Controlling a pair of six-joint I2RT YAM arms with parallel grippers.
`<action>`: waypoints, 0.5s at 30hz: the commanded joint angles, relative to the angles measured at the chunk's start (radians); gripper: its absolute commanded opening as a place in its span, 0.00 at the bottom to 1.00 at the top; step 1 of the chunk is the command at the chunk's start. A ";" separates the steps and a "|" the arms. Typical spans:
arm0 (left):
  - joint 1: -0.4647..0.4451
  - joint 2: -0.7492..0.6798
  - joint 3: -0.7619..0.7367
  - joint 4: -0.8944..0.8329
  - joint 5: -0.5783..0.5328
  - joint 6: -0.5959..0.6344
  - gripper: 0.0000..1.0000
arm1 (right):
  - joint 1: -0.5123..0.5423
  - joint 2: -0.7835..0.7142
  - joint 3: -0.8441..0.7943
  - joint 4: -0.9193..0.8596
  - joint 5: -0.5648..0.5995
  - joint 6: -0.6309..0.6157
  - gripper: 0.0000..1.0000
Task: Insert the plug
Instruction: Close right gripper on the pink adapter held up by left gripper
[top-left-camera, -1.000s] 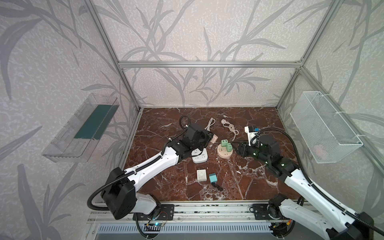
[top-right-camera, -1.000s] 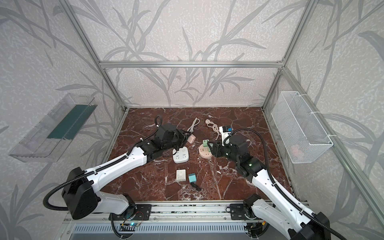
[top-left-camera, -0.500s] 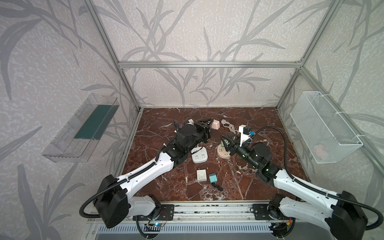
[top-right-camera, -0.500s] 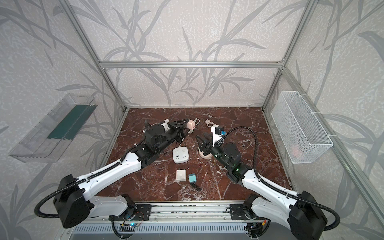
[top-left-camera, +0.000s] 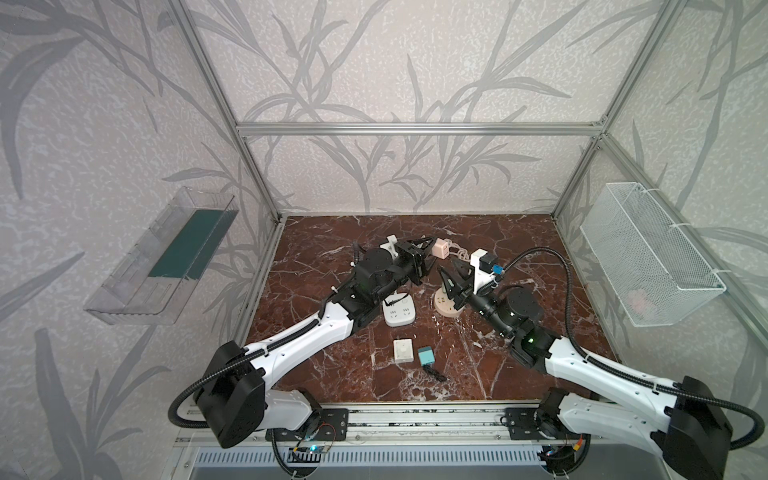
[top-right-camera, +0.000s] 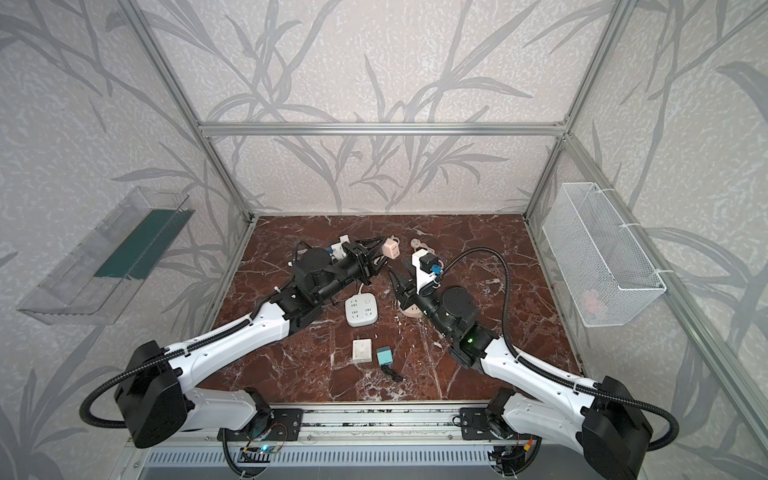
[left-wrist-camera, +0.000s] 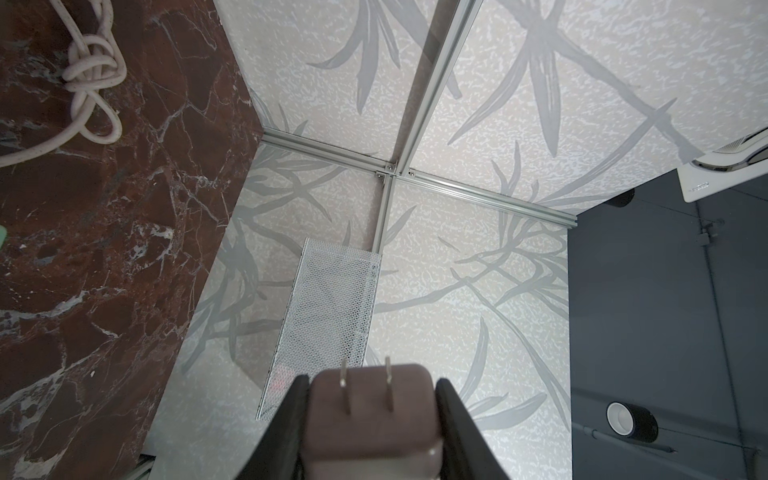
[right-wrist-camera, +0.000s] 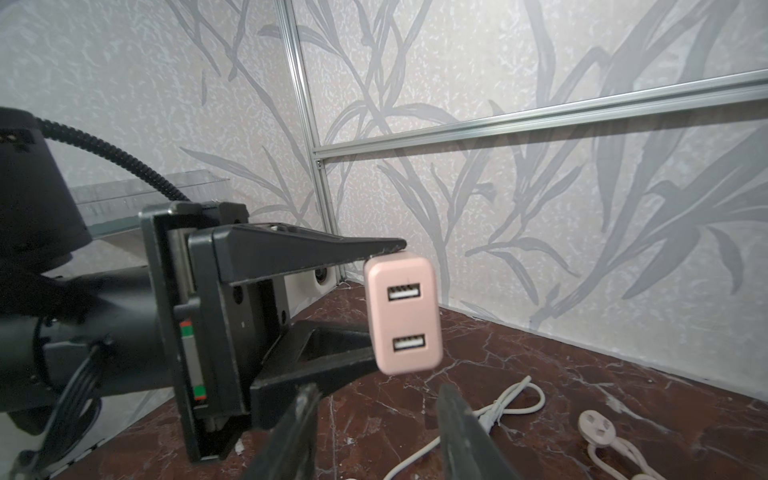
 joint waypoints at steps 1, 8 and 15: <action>-0.001 0.019 0.024 0.058 0.055 -0.011 0.00 | 0.006 -0.016 0.047 -0.023 0.046 -0.077 0.47; -0.002 0.024 0.018 0.086 0.081 -0.015 0.00 | 0.006 0.010 0.077 -0.036 0.034 -0.118 0.45; -0.002 0.021 0.028 0.084 0.101 0.000 0.00 | 0.005 0.043 0.111 -0.050 0.028 -0.129 0.41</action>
